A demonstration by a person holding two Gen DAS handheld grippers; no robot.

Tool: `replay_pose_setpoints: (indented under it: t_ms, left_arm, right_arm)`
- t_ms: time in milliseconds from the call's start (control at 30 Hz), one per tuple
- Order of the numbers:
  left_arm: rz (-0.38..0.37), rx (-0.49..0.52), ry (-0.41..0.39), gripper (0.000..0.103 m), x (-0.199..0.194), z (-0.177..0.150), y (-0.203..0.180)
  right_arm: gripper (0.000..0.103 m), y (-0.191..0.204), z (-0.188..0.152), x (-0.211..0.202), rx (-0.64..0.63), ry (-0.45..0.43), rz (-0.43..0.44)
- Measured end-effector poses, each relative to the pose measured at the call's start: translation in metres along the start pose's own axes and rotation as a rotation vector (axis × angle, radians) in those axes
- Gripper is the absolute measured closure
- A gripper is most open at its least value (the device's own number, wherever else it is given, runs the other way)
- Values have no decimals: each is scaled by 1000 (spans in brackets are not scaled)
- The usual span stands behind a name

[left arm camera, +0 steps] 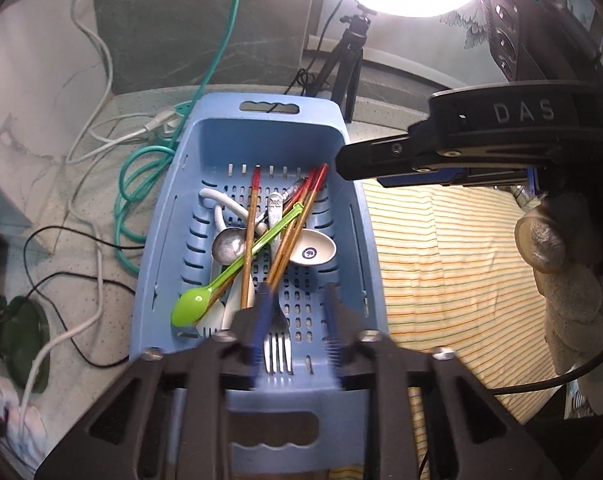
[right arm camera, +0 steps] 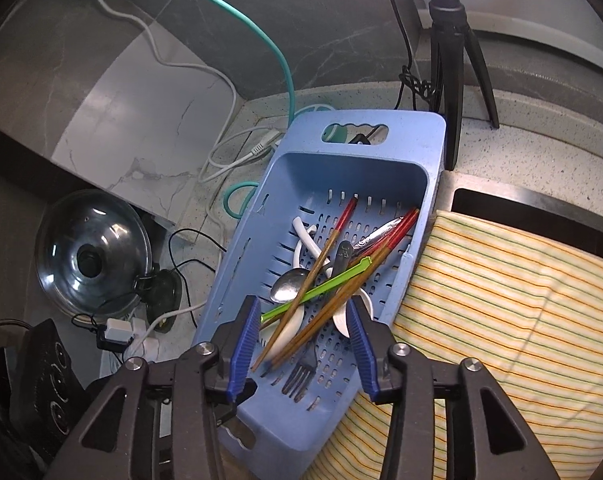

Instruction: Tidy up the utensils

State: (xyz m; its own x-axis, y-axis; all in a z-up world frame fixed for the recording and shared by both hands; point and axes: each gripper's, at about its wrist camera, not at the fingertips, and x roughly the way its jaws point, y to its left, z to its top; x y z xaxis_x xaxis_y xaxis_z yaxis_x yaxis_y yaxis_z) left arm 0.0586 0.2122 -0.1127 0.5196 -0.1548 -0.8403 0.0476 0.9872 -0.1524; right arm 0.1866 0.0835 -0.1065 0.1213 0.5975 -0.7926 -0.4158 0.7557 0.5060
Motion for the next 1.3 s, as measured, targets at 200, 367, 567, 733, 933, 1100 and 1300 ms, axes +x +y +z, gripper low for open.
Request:
replay_pose_setpoints:
  t_ms: [200, 367, 567, 733, 933, 1100, 1300]
  left_arm:
    - [43, -58, -35, 50, -20, -13, -13]
    - [70, -128, -85, 41, -43, -24, -27]
    - [157, -191, -142, 26, -68, -34, -46]
    - [219, -252, -177, 25, -84, -47, -55]
    - [279, -294, -202, 25, -97, -59, -67]
    - [307, -315, -217, 25, -106, -63, -72]
    - [320, -331, -218, 25, -110, -62, -73]
  right_arm:
    - [56, 3, -15, -23, -108, -32, -13]
    - [56, 1, -35, -47, -198, -67, -27]
    - [55, -6, -57, -78, -282, -107, -20]
    - [54, -12, -75, -106, -345, -155, -21]
    - [33, -19, -95, -138, -386, -243, 0]
    - [29, -24, -99, -150, -374, -261, -20]
    - [29, -24, -100, -155, -396, -269, -65]
